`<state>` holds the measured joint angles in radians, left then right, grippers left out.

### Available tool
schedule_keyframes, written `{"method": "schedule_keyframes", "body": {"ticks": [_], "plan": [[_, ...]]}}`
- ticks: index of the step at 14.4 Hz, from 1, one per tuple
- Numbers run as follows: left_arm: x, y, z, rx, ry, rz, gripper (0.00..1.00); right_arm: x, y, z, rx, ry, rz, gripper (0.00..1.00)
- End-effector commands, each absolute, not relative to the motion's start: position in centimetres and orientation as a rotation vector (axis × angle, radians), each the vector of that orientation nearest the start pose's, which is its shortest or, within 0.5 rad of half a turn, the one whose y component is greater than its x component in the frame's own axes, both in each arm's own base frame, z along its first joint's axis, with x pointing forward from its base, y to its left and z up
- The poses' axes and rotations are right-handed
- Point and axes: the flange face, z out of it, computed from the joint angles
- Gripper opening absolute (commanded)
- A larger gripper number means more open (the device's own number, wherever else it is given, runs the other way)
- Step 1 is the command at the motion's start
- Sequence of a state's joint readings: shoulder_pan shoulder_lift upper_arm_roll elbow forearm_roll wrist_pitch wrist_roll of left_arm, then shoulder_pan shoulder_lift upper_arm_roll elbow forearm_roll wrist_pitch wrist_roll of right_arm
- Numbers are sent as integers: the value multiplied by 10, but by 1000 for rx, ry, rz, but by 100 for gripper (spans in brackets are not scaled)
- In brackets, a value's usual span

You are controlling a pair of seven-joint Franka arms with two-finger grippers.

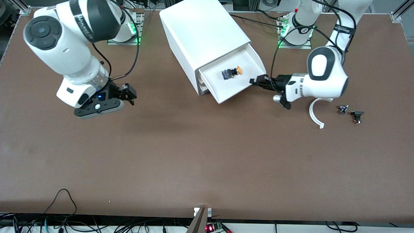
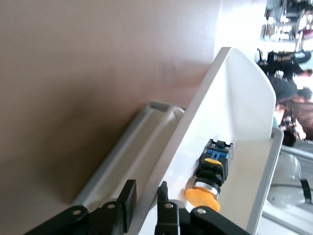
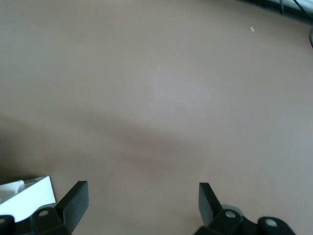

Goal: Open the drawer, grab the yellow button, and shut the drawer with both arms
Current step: 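Move the right gripper over the open drawer while the left gripper withdraws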

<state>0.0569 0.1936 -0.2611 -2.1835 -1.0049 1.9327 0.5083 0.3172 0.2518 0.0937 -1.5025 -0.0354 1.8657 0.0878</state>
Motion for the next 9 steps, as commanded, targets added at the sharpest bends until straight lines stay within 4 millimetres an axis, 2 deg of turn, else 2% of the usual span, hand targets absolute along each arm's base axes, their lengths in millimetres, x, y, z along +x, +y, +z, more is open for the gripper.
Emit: {"method": "schedule_keyframes", "body": {"ticks": [1, 2, 3, 4, 6, 9], "plan": [[520, -150, 305, 2216, -48, -264, 71, 600, 315, 545, -2952, -719, -304, 100], [520, -148, 306, 2216, -45, -263, 100, 602, 345, 541, -2892, -836, -344, 100], [521, -147, 308, 2218, -42, -257, 100, 603, 371, 541, -2834, -905, -378, 100], [522, -147, 313, 2220, -40, -247, 100, 609, 387, 541, -2796, -924, -410, 100], [531, -136, 322, 2277, -51, -158, 100, 618, 403, 545, -2742, -935, -447, 100], [552, -122, 361, 2470, -230, -5, 100, 602, 436, 537, -2670, -1022, -410, 100]]}}
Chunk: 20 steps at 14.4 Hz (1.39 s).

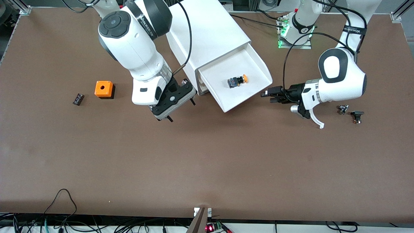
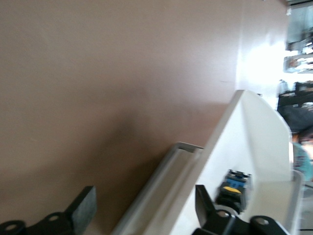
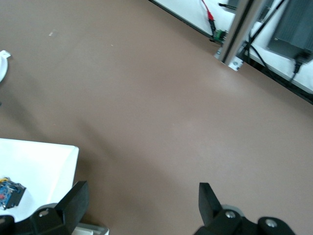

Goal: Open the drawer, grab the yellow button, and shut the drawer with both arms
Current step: 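Move the right gripper over the open drawer while the left gripper withdraws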

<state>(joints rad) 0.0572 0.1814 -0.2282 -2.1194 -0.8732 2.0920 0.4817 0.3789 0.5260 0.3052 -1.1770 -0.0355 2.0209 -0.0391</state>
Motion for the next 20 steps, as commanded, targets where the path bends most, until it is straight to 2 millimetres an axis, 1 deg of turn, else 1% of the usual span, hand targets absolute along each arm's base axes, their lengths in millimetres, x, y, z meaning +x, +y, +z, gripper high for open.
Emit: {"method": "schedule_keyframes", "body": {"ticks": [1, 2, 3, 4, 5, 6, 7, 8, 9, 10, 11, 12, 13, 14, 15, 17, 20], "plan": [[555, -114, 373, 2514, -249, 57, 100, 594, 446, 533, -2651, -1081, -387, 100], [564, -89, 399, 2533, -214, 153, 100, 590, 448, 529, -2662, -1158, -371, 100], [571, -74, 418, 2537, -186, 211, 100, 583, 452, 525, -2648, -1263, -326, 100], [571, -72, 423, 2538, -181, 224, 100, 575, 457, 521, -2608, -1368, -287, 100], [569, -59, 439, 2544, -169, 266, 100, 569, 462, 514, -2579, -1441, -247, 100], [567, -43, 451, 2554, -158, 292, 100, 551, 480, 512, -2550, -1510, -212, 100], [563, -30, 462, 2598, -206, 269, 100, 530, 499, 508, -2542, -1583, -172, 100], [565, -21, 487, 2663, -298, 261, 100, 517, 515, 500, -2540, -1666, -173, 100], [566, -19, 511, 2726, -398, 216, 100, 511, 529, 483, -2529, -1717, -157, 100], [566, -16, 533, 2784, -456, 173, 100, 503, 543, 474, -2488, -1771, -162, 100], [563, -13, 553, 2849, -476, 121, 100, 498, 555, 470, -2430, -1834, -202, 100], [560, -13, 573, 2918, -470, 70, 100, 498, 558, 469, -2390, -1879, -238, 100], [555, -16, 587, 2980, -451, 6, 100, 499, 559, 470, -2354, -1920, -259, 100], [549, -23, 593, 3037, -436, -58, 100, 500, 560, 469, -2330, -1945, -274, 100], [545, -31, 598, 3086, -423, -78, 100, 501, 561, 469, -2316, -1958, -286, 100], [544, -31, 601, 3136, -366, -79, 100, 501, 560, 469, -2290, -1989, -285, 100], [545, -20, 603, 3174, -296, -50, 100, 497, 561, 466, -2251, -2055, -251, 100]]}}
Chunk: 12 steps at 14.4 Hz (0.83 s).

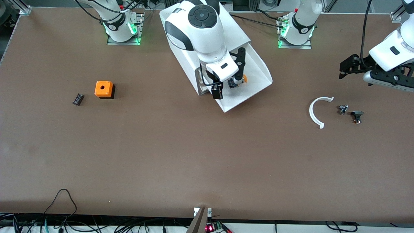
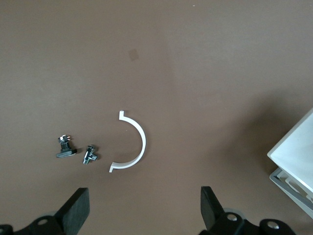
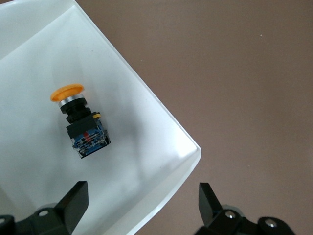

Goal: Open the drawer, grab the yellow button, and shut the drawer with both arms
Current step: 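Lower the right gripper into the drawer and grasp the orange-capped button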

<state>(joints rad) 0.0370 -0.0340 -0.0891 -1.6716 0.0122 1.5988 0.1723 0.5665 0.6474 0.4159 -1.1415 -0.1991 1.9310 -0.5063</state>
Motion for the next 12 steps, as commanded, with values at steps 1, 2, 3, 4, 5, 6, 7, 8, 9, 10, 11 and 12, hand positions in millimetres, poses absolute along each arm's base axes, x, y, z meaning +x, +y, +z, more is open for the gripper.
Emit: {"method": "schedule_keyframes", "body": {"ticks": [1, 2, 3, 4, 5, 6, 7, 8, 9, 10, 11, 12], "plan": [[547, -20, 603, -3083, 262, 20, 100, 491, 567, 464, -2241, -2076, -249, 100], [550, -21, 605, -3083, 244, -11, 100, 482, 575, 460, -2225, -2097, -240, 100], [552, -22, 606, -3081, 244, -33, 100, 480, 577, 458, -2222, -2100, -235, 100], [552, -22, 606, -3081, 245, -38, 100, 481, 577, 454, -2222, -2096, -225, 100], [552, -22, 606, -3081, 245, -38, 100, 481, 579, 445, -2220, -2095, -213, 100], [552, -22, 606, -3081, 242, -38, 100, 479, 584, 441, -2212, -2098, -217, 100], [552, -22, 606, -3081, 242, -38, 100, 478, 587, 431, -2210, -2103, -201, 100], [552, -22, 606, -3081, 242, -38, 100, 476, 591, 424, -2204, -2107, -193, 100], [552, -23, 605, -3081, 245, -38, 100, 474, 594, 421, -2199, -2112, -195, 100], [552, -23, 605, -3081, 245, -38, 100, 471, 598, 412, -2194, -2118, -180, 100], [552, -23, 605, -3082, 242, -38, 100, 468, 600, 410, -2195, -2129, -173, 100], [553, -23, 605, -3083, 228, -36, 100, 469, 598, 404, -2209, -2145, -154, 100]]}}
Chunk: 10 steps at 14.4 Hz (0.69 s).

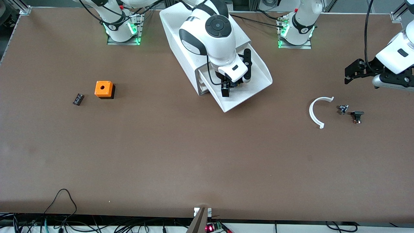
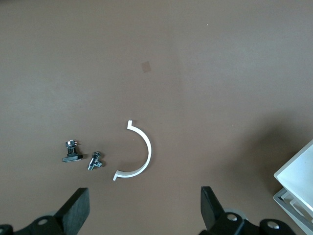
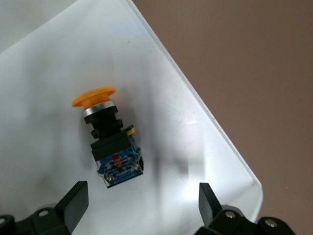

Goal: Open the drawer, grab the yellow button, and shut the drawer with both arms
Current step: 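Lower the right gripper into the drawer and grasp the orange-capped button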

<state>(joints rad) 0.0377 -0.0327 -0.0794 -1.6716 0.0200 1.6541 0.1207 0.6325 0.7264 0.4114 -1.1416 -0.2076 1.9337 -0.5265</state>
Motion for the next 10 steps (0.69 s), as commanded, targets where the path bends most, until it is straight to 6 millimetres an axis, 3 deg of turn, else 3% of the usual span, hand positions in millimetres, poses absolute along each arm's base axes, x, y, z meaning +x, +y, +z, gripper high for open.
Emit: {"method": "schedule_keyframes", "body": {"ticks": [1, 8, 10], "plan": [[553, -23, 605, -3083, 223, -39, 100, 463, 602, 401, -2211, -2161, -145, 100], [554, -18, 603, -3088, 209, -31, 100, 454, 613, 391, -2194, -2206, -155, 100], [555, -18, 603, -3088, 207, -31, 100, 454, 613, 391, -2193, -2208, -153, 84]]}}
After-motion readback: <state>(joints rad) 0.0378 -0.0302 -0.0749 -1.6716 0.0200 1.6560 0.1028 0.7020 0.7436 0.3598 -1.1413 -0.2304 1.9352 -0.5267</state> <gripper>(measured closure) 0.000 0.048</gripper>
